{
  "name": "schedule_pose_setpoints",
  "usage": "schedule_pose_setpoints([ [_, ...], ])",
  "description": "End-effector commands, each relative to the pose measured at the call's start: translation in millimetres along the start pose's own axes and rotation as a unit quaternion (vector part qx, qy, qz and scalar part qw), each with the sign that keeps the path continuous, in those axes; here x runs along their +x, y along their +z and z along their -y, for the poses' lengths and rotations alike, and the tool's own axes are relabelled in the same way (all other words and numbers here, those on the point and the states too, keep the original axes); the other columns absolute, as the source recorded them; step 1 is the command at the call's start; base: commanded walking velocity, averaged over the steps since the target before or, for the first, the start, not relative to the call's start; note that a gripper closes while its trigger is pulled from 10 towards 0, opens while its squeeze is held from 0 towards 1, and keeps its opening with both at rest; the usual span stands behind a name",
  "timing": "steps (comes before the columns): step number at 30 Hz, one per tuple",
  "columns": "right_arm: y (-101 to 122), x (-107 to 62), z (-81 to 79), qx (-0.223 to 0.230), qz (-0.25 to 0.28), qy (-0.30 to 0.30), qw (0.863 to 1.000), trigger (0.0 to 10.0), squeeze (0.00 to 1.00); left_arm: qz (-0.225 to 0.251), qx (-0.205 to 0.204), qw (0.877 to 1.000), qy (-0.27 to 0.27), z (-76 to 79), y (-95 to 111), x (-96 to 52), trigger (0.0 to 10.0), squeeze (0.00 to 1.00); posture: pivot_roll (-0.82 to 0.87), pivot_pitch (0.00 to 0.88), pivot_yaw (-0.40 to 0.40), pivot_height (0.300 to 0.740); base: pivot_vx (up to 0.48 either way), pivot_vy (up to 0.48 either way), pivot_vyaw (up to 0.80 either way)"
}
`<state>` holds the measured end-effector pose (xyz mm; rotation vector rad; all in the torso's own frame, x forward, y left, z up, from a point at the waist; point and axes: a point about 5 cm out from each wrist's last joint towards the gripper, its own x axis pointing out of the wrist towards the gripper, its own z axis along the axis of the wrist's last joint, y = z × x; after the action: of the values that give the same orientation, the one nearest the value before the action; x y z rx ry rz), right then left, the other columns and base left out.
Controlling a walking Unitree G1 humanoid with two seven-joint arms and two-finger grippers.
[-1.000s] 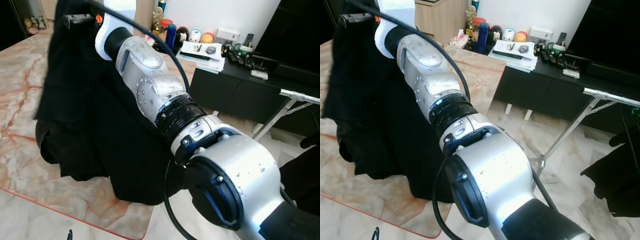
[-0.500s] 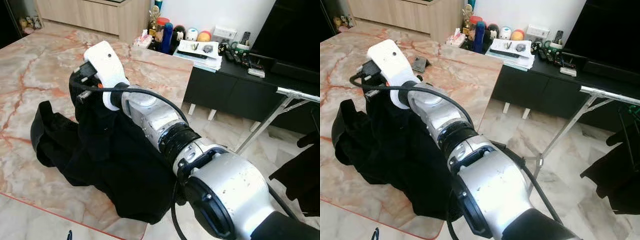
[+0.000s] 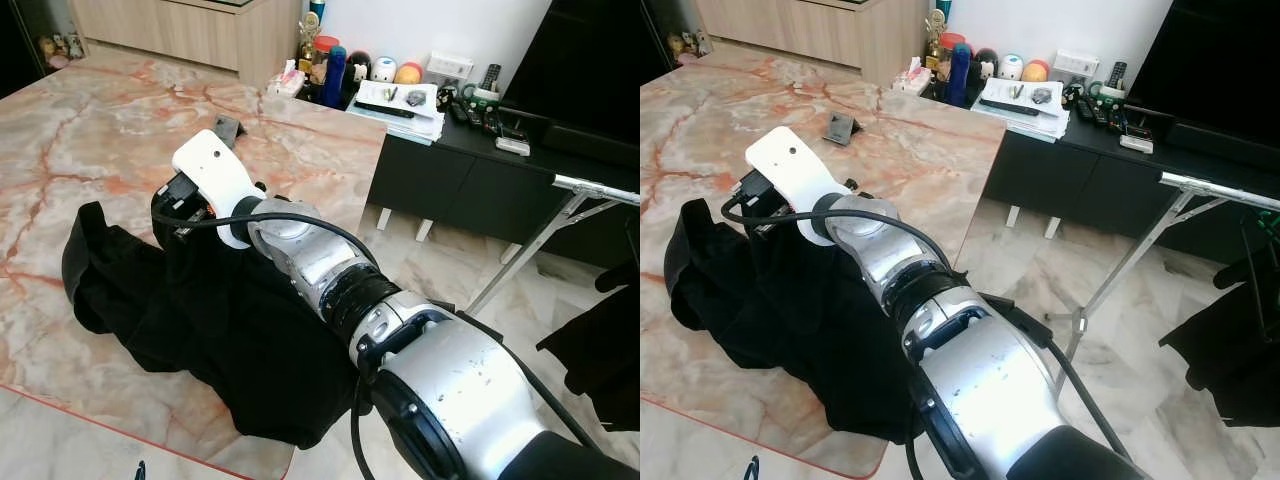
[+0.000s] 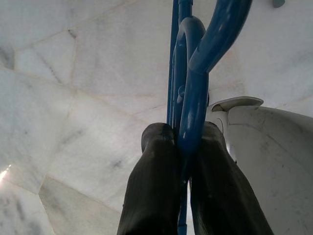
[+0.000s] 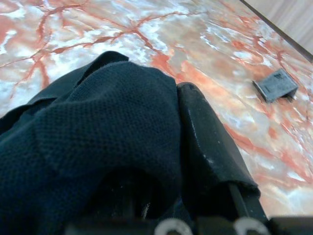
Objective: Hang hanger
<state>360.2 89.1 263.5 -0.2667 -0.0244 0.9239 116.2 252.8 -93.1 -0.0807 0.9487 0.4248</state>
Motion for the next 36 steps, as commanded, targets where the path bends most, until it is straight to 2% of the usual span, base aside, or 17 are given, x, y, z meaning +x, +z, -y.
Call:
schedule_pose_setpoints([
  [1, -12.6, 18.8, -89.0, 0.08, -0.002, 0.093, 0.992, 10.0, 1.0, -0.037, 0.01, 0.999, -0.024, 18.6, -20.5, -5.0, 10.0, 0.0, 0.12, 0.182, -0.137, 0.74, 0.0, 0.0, 0.0],
  [3, -11.8, 18.8, -86.7, 0.09, 0.0, 0.084, 0.992, 10.0, 1.0, -0.037, 0.011, 0.999, -0.027, 22.6, -20.8, -5.2, 10.0, 0.0, 0.12, 0.182, -0.137, 0.74, 0.0, 0.0, 0.0],
  [5, -10.6, 18.8, -84.8, 0.108, 0.002, 0.08, 0.991, 10.0, 1.0, -0.037, 0.014, 0.999, -0.032, 33.6, -23.9, -6.8, 10.0, 0.0, 0.12, 0.184, -0.136, 0.74, 0.0, 0.0, 0.0],
  [6, -10.2, 18.8, -85.0, 0.113, 0.002, 0.084, 0.99, 10.0, 1.0, -0.037, 0.016, 0.998, -0.038, 45.0, -26.7, -8.8, 10.0, 0.0, 0.12, 0.184, -0.135, 0.74, 0.0, 0.0, 0.0],
  [9, -11.9, 18.6, -90.1, 0.094, -0.008, 0.108, 0.99, 10.0, 1.0, -0.038, 0.018, 0.998, -0.045, 58.1, -29.5, -11.2, 10.0, 0.0, 0.12, 0.185, -0.136, 0.74, 0.0, 0.0, 0.0],
  [11, -12.3, 18.6, -91.9, 0.092, -0.01, 0.116, 0.989, 10.0, 1.0, -0.038, 0.019, 0.998, -0.046, 59.9, -29.9, -11.6, 10.0, 0.0, 0.12, 0.186, -0.135, 0.74, 0.0, 0.0, 0.0],
  [12, -13.9, 18.1, -96.6, 0.069, -0.016, 0.139, 0.988, 10.0, 1.0, -0.04, 0.02, 0.998, -0.048, 64.8, -31.1, -12.6, 10.0, 0.0, 0.12, 0.186, -0.135, 0.74, 0.0, 0.0, 0.0],
  [13, -13.9, 18.1, -96.6, 0.069, -0.016, 0.139, 0.988, 10.0, 1.0, -0.04, 0.02, 0.998, -0.048, 64.8, -31.1, -12.6, 10.0, 0.0, 0.12, 0.186, -0.135, 0.74, 0.0, 0.0, 0.0],
  [15, -18.7, 17.2, -102.0, 0.024, -0.029, 0.167, 0.985, 10.0, 1.0, -0.04, 0.02, 0.998, -0.047, 60.7, -30.4, -11.7, 10.0, 0.0, 0.12, 0.188, -0.135, 0.74, 0.0, 0.0, 0.0],
  [21, -22.8, 16.1, -98.3, -0.002, -0.039, 0.169, 0.985, 10.0, 1.0, -0.04, 0.02, 0.998, -0.043, 55.7, -29.2, -10.7, 10.0, 0.0, 0.12, 0.189, -0.135, 0.74, 0.0, 0.0, 0.0],
  [24, -21.2, 16.0, -92.8, 0.001, -0.037, 0.159, 0.987, 10.0, 1.0, -0.04, 0.019, 0.998, -0.042, 55.4, -29.1, -10.6, 10.0, 0.0, 0.11, 0.193, -0.133, 0.74, 0.0, 0.0, 0.0],
  [28, -17.9, 14.2, -71.6, 0.013, -0.04, 0.123, 0.992, 10.0, 1.0, -0.04, 0.018, 0.998, -0.042, 54.9, -28.8, -10.5, 10.0, 0.0, 0.1, 0.198, -0.131, 0.74, 0.0, 0.0, 0.0],
  [30, -17.8, 13.7, -68.3, 0.014, -0.04, 0.12, 0.992, 10.0, 1.0, -0.04, 0.018, 0.998, -0.042, 54.8, -28.8, -10.4, 10.0, 0.0, 0.1, 0.198, -0.131, 0.74, 0.0, 0.0, 0.0],
  [31, -16.8, 11.9, -59.1, 0.016, -0.036, 0.115, 0.993, 10.0, 1.0, -0.04, 0.019, 0.998, -0.043, 54.2, -28.8, -10.4, 10.0, 0.0, 0.09, 0.199, -0.129, 0.74, 0.0, 0.0, 0.0],
  [33, -16.2, 11.5, -57.1, 0.018, -0.034, 0.113, 0.993, 10.0, 1.0, -0.04, 0.019, 0.998, -0.043, 54.0, -28.8, -10.3, 10.0, 0.0, 0.09, 0.2, -0.128, 0.74, 0.0, 0.0, 0.0],
  [36, -11.9, 10.0, -47.2, 0.044, -0.022, 0.099, 0.994, 10.0, 1.0, -0.04, 0.02, 0.998, -0.043, 53.4, -29.0, -10.3, 10.0, 0.0, 0.09, 0.204, -0.124, 0.74, 0.0, 0.0, 0.0],
])
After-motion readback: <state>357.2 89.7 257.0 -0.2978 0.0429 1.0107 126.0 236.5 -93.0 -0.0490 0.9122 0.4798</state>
